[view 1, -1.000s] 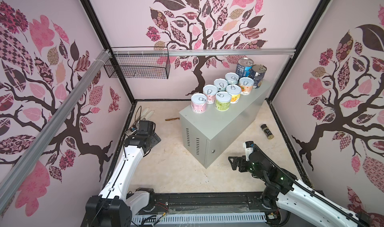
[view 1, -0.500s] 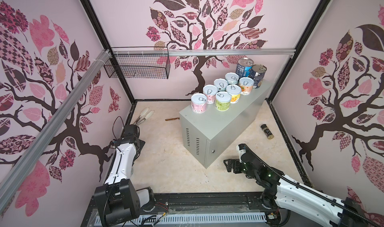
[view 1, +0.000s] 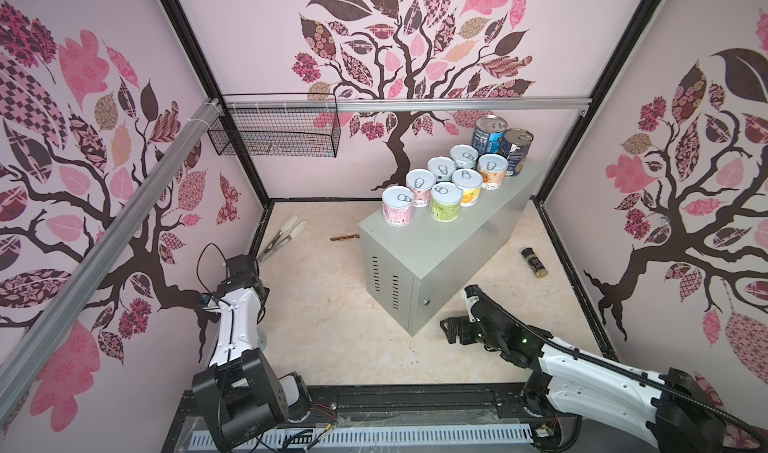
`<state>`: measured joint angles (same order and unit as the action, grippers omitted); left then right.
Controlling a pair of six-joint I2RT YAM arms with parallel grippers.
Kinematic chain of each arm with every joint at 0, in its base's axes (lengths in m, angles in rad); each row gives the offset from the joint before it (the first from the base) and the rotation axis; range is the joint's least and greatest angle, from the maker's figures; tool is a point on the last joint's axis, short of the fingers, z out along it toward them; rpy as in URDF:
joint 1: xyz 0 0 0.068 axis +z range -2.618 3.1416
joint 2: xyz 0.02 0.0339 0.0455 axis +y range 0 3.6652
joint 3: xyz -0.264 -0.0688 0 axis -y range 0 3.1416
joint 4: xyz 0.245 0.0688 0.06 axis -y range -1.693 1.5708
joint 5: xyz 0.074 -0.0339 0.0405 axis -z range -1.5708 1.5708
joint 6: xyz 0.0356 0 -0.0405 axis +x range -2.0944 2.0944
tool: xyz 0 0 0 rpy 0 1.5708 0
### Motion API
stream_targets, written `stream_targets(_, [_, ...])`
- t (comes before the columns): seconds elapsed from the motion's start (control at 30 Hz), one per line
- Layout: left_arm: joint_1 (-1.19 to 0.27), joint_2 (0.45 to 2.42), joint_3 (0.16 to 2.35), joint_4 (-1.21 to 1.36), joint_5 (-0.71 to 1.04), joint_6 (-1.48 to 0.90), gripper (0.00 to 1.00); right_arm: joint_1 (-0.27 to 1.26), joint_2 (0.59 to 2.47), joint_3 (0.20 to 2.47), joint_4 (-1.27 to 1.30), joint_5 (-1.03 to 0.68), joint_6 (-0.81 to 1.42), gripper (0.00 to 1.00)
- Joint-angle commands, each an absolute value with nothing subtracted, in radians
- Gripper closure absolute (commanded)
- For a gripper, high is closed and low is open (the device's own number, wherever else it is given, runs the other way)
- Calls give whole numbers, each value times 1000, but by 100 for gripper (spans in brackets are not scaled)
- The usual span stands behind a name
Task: Place and organize the canned foods onto the counter
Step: 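Close the left gripper on the pale blue-and-white can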
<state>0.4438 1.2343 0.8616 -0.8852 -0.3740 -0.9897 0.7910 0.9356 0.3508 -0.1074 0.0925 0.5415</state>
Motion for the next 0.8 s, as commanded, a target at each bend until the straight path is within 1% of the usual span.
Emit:
stream_targets(0.0, [479, 1248, 830, -899, -383, -1011, 2, 789, 958, 387, -84, 89, 509, 0])
stream_targets(0.2, [558, 1279, 782, -859, -337, -979, 2, 789, 1004, 382, -55, 62, 513, 0])
stream_targets(0.4, [575, 1336, 773, -836, -303, -986, 2, 789, 1040, 386, -40, 52, 515, 0])
stream_targets(0.77, [578, 1434, 788, -795, -231, -964, 2, 789, 1049, 386, -41, 57, 515, 0])
